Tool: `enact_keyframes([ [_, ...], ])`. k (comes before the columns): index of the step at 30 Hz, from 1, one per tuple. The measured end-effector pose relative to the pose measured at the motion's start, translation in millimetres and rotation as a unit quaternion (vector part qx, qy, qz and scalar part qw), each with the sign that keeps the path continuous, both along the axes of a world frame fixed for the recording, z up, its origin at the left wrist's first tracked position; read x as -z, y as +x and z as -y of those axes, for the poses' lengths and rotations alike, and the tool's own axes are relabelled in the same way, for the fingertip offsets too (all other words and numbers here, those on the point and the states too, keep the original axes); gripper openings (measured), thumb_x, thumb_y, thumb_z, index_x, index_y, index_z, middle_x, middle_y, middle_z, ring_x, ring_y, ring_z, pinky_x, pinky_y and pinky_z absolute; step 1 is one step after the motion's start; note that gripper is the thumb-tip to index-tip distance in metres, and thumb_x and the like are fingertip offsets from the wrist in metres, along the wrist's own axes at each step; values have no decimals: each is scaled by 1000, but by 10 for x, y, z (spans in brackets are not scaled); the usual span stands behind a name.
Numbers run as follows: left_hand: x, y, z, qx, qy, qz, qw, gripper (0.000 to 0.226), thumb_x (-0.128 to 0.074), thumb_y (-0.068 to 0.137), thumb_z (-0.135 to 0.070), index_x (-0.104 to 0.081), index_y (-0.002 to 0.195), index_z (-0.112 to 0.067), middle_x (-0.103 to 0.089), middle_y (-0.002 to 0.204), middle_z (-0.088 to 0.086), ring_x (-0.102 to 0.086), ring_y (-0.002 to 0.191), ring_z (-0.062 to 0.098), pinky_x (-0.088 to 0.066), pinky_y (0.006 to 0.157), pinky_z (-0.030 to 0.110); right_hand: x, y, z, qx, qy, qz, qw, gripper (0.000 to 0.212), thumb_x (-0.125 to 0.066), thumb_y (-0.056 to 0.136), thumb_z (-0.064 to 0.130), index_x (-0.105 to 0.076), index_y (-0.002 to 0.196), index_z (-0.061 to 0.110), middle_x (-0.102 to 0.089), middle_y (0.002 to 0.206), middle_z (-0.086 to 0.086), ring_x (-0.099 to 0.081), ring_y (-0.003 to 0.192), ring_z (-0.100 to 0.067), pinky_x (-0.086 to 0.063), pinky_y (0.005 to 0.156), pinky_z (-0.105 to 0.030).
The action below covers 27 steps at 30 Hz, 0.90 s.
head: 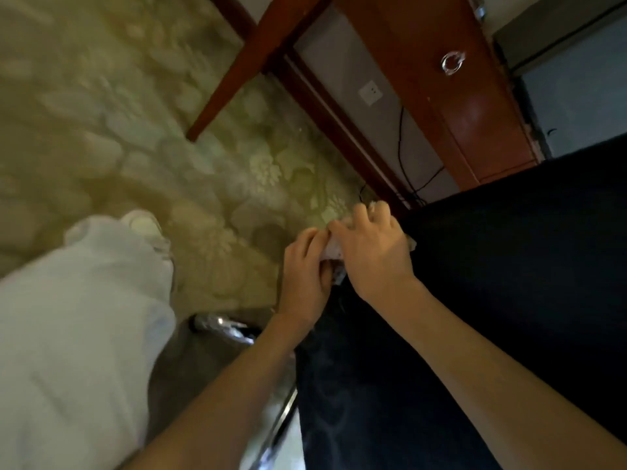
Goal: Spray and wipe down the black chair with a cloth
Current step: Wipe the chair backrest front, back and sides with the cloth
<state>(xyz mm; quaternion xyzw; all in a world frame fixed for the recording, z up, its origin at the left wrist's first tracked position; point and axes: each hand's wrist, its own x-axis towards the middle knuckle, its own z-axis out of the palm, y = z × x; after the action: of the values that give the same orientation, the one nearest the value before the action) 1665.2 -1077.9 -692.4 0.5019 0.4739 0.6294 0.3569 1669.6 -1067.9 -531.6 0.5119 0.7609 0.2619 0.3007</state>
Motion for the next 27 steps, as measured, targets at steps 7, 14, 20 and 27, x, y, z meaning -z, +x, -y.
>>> enact_keyframes([
  [7, 84, 126, 540, 10, -11, -3, 1000, 38, -50, 88, -6, -50, 126, -5, -50, 126, 14, -54, 99, 30, -47, 80, 43, 13, 123, 467, -14, -47, 56, 997, 34, -60, 87, 25, -54, 119, 16, -51, 112, -14, -46, 107, -35, -42, 80, -37],
  [14, -85, 306, 1882, 55, -70, 3, 996, 38, -39, 89, -20, -42, 127, -21, -39, 136, 2, -43, 110, 25, -32, 93, 21, 15, 369, 1643, 52, -85, 48, 994, 47, -88, 57, 27, -68, 97, 12, -61, 92, -17, -60, 90, -37, -53, 66, -40],
  [20, -155, 413, 2527, 71, -59, 9, 996, 36, -42, 84, -16, -46, 119, -20, -40, 132, -3, -40, 107, 18, -34, 90, 21, -40, 553, 2332, 37, -99, 36, 994, 49, -86, 53, 20, -67, 97, 12, -59, 91, -16, -58, 80, -32, -52, 64, -37],
  [27, -153, 201, 1509, -3, -99, 64, 993, 38, -39, 87, -25, -49, 122, -15, -50, 126, 7, -49, 110, 30, -44, 90, 31, 62, 241, 1289, 7, -46, 0, 999, 58, -92, 32, 20, -71, 86, 11, -61, 80, -15, -60, 77, -33, -54, 67, -36],
])
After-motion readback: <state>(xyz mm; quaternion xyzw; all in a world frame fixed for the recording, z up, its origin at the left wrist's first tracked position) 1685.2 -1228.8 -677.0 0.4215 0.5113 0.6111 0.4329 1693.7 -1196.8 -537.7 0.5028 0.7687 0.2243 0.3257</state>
